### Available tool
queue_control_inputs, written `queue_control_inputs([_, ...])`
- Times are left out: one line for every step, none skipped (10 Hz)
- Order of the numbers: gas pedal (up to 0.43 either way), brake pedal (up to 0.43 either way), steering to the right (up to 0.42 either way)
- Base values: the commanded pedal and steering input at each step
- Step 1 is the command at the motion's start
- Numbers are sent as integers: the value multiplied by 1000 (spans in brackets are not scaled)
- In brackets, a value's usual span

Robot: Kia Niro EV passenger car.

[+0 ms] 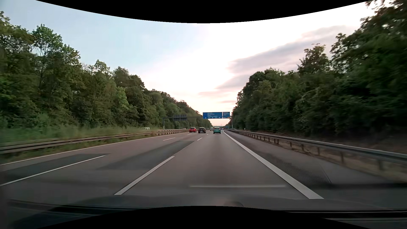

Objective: Follow the waypoints while adhering to traffic rules and regulations

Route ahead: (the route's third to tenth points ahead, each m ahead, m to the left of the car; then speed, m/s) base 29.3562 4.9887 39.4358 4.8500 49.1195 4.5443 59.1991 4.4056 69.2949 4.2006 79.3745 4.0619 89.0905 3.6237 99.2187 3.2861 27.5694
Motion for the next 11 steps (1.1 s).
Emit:
queue_control_inputs([189, 0, 0])
queue_control_inputs([189, 0, 0])
queue_control_inputs([189, 0, 0])
queue_control_inputs([189, 0, 0])
queue_control_inputs([189, 0, 0])
queue_control_inputs([189, 0, 0])
queue_control_inputs([189, 0, 0])
queue_control_inputs([189, 0, 0])
queue_control_inputs([189, 0, 0])
queue_control_inputs([189, 0, 0])
queue_control_inputs([189, 0, 0])
